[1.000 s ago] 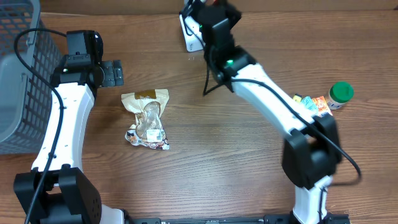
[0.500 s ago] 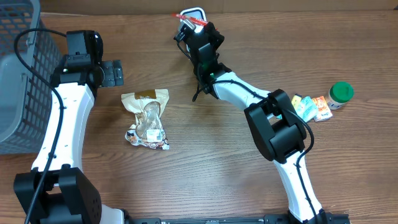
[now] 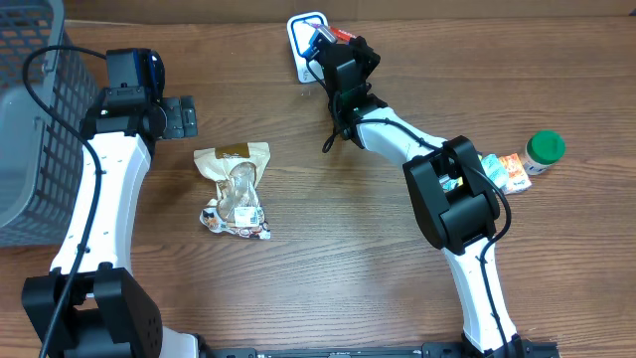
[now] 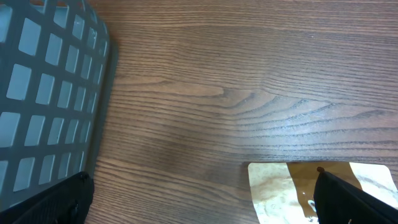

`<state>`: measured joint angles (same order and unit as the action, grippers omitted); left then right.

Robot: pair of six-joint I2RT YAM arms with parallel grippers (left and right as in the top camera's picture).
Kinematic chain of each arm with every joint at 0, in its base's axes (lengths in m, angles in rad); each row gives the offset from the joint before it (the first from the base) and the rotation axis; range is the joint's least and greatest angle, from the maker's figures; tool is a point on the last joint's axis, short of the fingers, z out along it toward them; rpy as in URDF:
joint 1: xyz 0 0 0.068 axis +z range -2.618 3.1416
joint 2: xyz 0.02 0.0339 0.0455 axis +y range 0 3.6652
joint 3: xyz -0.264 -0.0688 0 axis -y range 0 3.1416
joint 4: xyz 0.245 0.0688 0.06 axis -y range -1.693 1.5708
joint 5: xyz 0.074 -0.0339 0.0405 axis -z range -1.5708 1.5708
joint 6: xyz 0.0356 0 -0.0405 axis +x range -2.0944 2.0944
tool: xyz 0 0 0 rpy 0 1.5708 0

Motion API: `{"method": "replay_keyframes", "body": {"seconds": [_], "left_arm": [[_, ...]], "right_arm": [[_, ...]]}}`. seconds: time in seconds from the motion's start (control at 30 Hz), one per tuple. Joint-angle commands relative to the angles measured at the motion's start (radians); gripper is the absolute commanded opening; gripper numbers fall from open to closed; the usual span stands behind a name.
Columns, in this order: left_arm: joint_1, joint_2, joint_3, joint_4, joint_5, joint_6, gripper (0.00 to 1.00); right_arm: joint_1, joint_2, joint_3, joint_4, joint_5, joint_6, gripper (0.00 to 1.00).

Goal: Scan the item barcode
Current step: 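Carry the red packet to the scanner with right gripper, retract left, then hold the red packet barcode at the scanner window with right gripper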

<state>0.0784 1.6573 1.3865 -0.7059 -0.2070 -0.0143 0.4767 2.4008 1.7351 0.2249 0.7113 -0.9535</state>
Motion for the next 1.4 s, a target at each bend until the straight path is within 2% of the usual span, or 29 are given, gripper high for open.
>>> {"method": "replay_keyframes", "body": {"seconds": [0.0, 0.37, 0.73, 0.97, 1.13, 1.3, 1.37], "left_arm": [[0.0, 0.007, -0.004, 0.003, -0.01, 0.022, 1.0], [0.0, 0.007, -0.004, 0.003, -0.01, 0.022, 1.0], [0.0, 0.007, -0.004, 0.003, -0.01, 0.022, 1.0], [0.0, 0.007, -0.004, 0.003, -0.01, 0.022, 1.0], [0.0, 0.007, -0.004, 0.003, -0.01, 0.022, 1.0], [0.0, 0.007, -0.004, 0.003, -0.01, 0.022, 1.0], [0.0, 0.007, -0.004, 0.003, -0.01, 0.022, 1.0]], "right_arm": [[0.009, 0.006, 0.01, 0.005, 0.002, 0.014, 0.04], [0.015, 0.007, 0.01, -0.039, 0.006, 0.015, 0.04], [0.029, 0.008, 0.007, -0.048, 0.021, 0.12, 0.03], [0.072, -0.116, 0.007, -0.069, 0.072, 0.155, 0.03], [0.077, -0.295, 0.007, -0.273, 0.059, 0.345, 0.03], [0.054, -0.488, 0.007, -0.692, -0.135, 0.624, 0.05], [0.033, -0.54, 0.007, -0.837, -0.244, 0.698, 0.11]]}}
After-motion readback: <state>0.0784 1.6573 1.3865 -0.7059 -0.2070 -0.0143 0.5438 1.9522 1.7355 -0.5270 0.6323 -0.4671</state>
